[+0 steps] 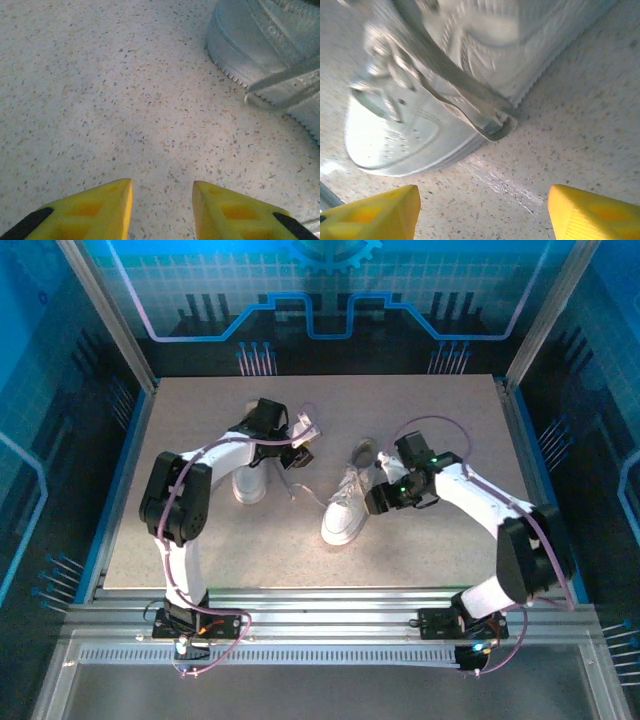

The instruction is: Tie the shoes

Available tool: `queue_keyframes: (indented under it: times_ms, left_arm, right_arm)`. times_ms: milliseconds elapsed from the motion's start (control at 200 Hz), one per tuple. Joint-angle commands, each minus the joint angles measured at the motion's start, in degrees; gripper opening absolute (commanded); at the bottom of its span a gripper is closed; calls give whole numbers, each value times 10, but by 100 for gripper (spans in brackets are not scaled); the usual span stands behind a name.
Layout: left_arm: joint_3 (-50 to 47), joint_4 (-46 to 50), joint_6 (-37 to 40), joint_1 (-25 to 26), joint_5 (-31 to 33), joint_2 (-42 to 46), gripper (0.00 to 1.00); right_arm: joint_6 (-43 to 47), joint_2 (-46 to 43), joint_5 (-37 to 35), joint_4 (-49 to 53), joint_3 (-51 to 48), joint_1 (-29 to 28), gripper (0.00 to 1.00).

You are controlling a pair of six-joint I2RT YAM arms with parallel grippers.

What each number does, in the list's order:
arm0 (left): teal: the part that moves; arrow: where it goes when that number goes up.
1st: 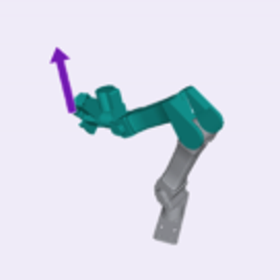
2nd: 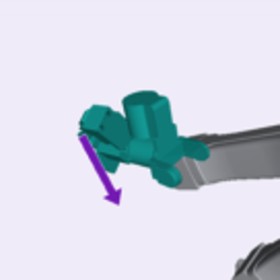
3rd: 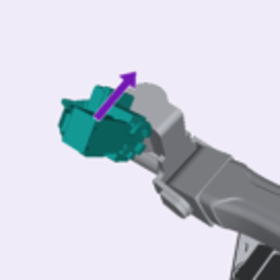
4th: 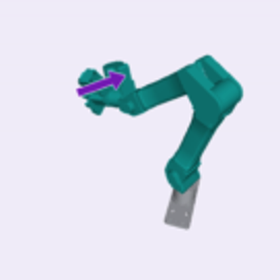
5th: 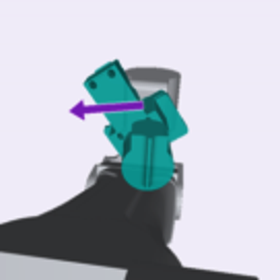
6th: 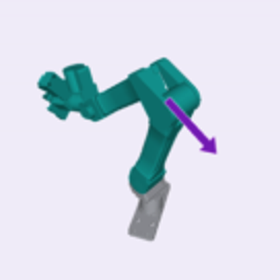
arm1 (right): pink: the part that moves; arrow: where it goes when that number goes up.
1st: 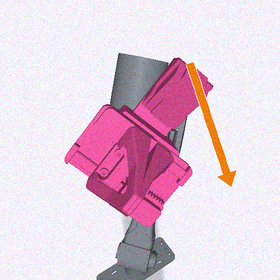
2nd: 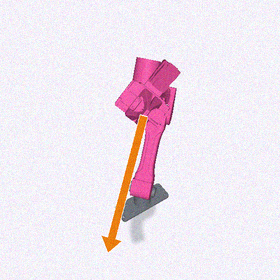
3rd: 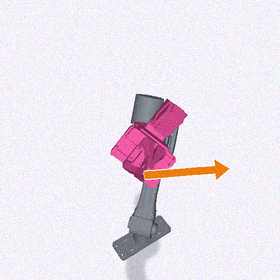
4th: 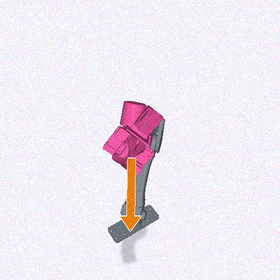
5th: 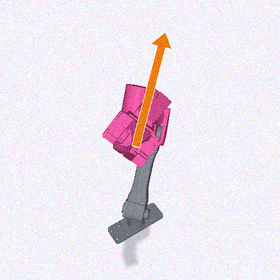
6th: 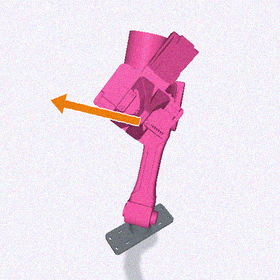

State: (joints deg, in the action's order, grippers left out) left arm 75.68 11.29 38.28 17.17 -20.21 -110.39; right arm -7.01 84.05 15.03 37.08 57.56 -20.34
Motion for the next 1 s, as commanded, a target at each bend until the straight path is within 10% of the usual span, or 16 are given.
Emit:
queue_keyframes:
  times_ms: [0,205,650,995]
  left_arm:
    - [-24,-13,-60,0,-14,62,34]
    - [-124,-7,-170,42,12,118,28]
    - [-129,83,-141,140,57,116,31]
    - [-122,56,-224,175,30,85,30]
  right_arm:
    - [17,-53,35,8,19,25,67]
    - [30,-30,-18,-40,19,8,61]
    - [147,86,-76,-114,65,-62,55]
    - [178,65,-87,-107,55,-41,20]
